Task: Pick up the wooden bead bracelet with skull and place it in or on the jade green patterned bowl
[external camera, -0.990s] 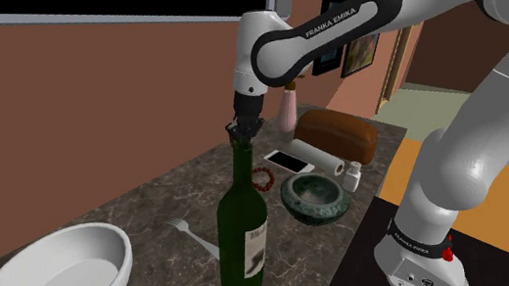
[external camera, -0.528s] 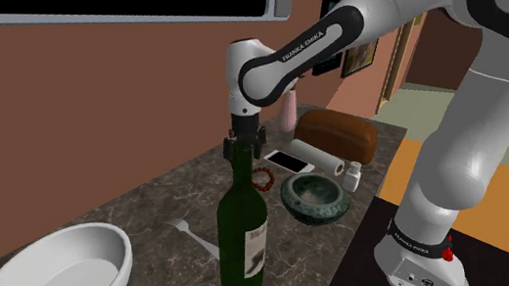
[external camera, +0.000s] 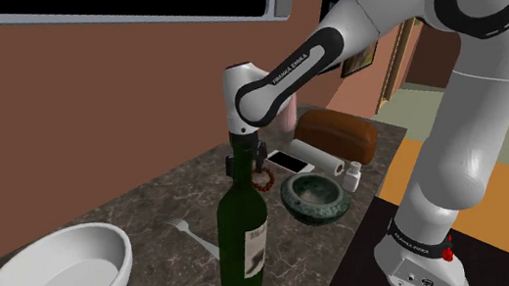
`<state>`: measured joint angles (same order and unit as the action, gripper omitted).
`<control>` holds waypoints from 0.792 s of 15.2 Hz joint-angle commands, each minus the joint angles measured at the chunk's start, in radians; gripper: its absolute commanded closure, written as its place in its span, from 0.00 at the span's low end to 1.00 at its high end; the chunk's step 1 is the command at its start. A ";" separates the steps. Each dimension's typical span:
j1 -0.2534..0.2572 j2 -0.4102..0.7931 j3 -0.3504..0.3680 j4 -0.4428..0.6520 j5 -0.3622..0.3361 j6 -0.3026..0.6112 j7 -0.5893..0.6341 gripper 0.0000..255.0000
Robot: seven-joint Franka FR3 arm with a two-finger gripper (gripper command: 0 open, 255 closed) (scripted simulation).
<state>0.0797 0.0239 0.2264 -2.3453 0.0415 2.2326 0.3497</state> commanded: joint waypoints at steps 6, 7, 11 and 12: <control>0.001 0.022 0.000 -0.018 -0.005 0.040 0.004 0.00; 0.001 0.022 0.000 -0.018 -0.005 0.040 0.004 0.00; 0.001 0.022 0.000 -0.018 -0.005 0.039 0.004 1.00; 0.001 0.022 0.000 -0.018 -0.005 0.039 0.004 1.00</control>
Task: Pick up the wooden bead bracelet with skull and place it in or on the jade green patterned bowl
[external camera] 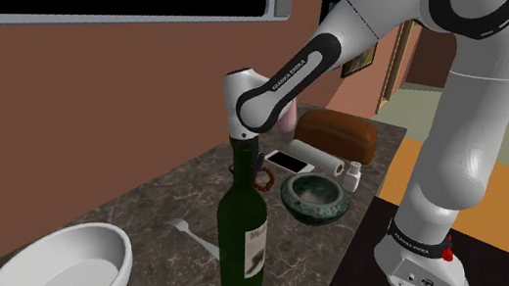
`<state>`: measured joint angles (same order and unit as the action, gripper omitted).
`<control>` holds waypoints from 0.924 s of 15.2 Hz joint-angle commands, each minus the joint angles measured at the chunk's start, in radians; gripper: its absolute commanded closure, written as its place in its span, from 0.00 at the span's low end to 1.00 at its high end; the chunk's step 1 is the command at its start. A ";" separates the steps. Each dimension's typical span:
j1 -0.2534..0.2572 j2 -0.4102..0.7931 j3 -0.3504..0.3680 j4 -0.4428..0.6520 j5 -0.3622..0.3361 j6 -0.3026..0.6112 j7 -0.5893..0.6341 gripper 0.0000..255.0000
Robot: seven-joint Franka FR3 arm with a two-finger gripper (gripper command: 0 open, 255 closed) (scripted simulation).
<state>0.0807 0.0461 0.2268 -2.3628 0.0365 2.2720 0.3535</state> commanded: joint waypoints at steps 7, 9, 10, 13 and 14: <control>0.000 0.000 0.000 0.000 0.000 0.000 0.000 1.00; 0.000 -0.020 0.000 0.007 0.005 -0.027 -0.003 1.00; -0.001 -0.030 0.000 0.012 0.007 -0.041 -0.004 1.00; -0.001 -0.058 0.000 0.025 0.013 -0.082 -0.008 1.00; -0.001 -0.067 0.000 0.030 0.015 -0.096 -0.009 1.00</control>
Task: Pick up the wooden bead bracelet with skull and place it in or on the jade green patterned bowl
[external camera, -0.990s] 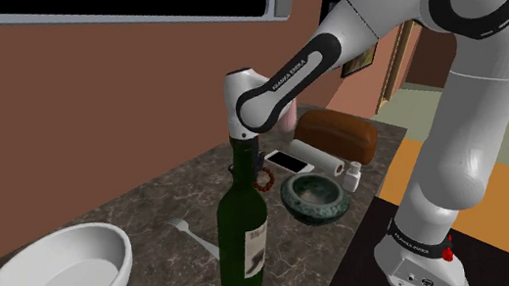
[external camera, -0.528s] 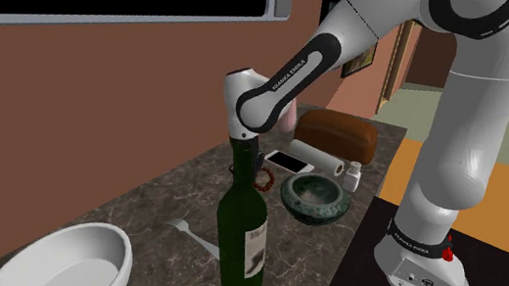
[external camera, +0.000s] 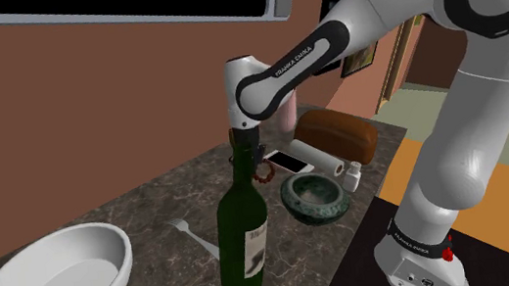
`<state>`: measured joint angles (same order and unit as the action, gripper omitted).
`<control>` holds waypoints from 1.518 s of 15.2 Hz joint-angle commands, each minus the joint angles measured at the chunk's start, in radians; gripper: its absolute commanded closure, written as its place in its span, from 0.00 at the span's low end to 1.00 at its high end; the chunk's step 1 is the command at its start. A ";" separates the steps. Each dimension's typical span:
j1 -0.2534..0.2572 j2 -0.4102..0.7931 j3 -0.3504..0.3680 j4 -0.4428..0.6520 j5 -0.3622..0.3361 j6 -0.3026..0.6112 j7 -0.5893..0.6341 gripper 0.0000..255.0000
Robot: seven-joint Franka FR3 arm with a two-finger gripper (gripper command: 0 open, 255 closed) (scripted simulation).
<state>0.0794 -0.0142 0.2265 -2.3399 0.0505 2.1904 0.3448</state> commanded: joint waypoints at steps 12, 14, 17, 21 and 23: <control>-0.001 -0.095 -0.005 0.084 0.017 -0.179 -0.010 1.00; -0.002 -0.107 -0.006 0.100 0.018 -0.206 -0.011 1.00; -0.002 -0.123 -0.007 0.126 0.020 -0.247 -0.012 1.00; -0.003 -0.141 -0.010 0.162 0.022 -0.301 -0.012 1.00; -0.003 -0.149 -0.011 0.182 0.023 -0.328 -0.012 1.00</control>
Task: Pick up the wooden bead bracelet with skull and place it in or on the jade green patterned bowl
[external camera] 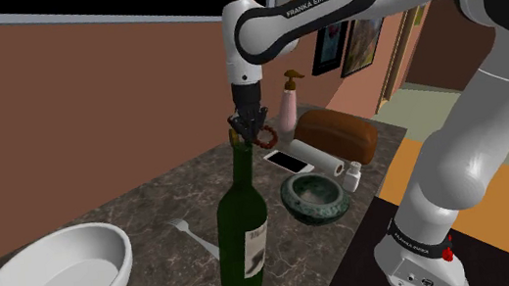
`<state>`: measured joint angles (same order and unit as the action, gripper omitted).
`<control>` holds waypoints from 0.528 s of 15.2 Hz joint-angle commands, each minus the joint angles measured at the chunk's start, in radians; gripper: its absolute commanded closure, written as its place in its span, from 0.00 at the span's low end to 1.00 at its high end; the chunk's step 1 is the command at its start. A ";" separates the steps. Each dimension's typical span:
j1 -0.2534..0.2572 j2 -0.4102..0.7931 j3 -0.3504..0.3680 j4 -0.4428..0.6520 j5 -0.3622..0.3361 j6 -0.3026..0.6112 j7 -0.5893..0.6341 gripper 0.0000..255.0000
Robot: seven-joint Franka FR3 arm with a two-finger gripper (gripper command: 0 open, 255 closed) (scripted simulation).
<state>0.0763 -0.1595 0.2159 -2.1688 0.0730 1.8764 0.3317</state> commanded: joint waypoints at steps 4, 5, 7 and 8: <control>0.004 -0.050 0.001 -0.002 0.010 -0.047 0.003 1.00; 0.010 -0.089 0.003 -0.038 0.020 -0.050 0.005 1.00; 0.022 -0.167 0.008 -0.106 0.040 -0.058 0.010 1.00; 0.029 -0.206 0.010 -0.138 0.050 -0.064 0.013 1.00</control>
<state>0.1016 -0.3235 0.2283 -2.2694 0.1140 1.8165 0.3490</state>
